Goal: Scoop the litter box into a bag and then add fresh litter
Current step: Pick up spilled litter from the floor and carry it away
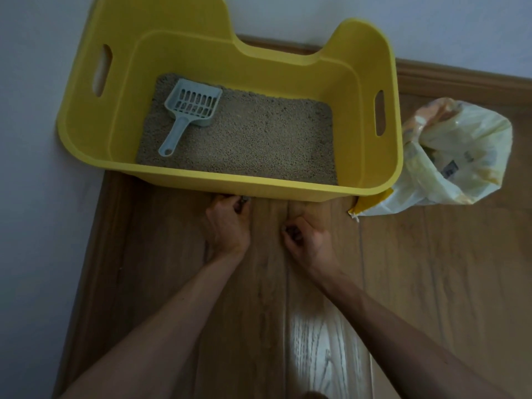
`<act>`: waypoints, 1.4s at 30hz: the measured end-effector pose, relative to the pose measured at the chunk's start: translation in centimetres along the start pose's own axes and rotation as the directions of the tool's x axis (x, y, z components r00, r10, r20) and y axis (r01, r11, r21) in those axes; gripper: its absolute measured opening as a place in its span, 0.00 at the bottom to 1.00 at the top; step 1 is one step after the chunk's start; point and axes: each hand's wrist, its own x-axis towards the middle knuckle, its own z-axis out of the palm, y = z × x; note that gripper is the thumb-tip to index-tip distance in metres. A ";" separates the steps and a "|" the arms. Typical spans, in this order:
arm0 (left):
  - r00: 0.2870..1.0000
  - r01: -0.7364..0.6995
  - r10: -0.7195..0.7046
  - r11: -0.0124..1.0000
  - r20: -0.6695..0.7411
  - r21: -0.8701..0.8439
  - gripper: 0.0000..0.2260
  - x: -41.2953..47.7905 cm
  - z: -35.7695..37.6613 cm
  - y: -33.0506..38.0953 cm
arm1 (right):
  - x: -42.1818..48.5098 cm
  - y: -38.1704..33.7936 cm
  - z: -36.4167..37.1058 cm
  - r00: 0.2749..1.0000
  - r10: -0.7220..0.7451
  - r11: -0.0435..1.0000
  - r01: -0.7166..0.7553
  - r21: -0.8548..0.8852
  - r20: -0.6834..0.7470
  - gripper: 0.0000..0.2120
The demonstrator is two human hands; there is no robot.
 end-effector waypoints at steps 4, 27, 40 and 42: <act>1.000 0.012 -0.013 1.000 -0.017 -0.020 0.06 -0.1 0.3 0.0 | -0.1 0.1 -0.1 1.000 0.007 1.000 -0.007 -0.015 -0.008 0.06; 0.929 -0.337 0.345 0.938 0.133 -0.082 0.06 -3.2 -8.2 -1.1 | -0.8 -3.9 -3.3 0.956 0.290 0.952 -0.285 0.107 -0.032 0.05; 0.894 -0.373 0.377 0.926 0.241 -0.063 0.09 -11.6 -27.0 9.8 | -5.1 -19.9 -20.6 0.956 0.295 0.929 -0.286 0.233 -0.002 0.04; 0.881 -0.400 0.407 0.913 0.240 -0.078 0.08 -12.8 -30.0 12.9 | -5.3 -22.3 -24.5 0.956 0.293 0.925 -0.279 0.258 -0.018 0.04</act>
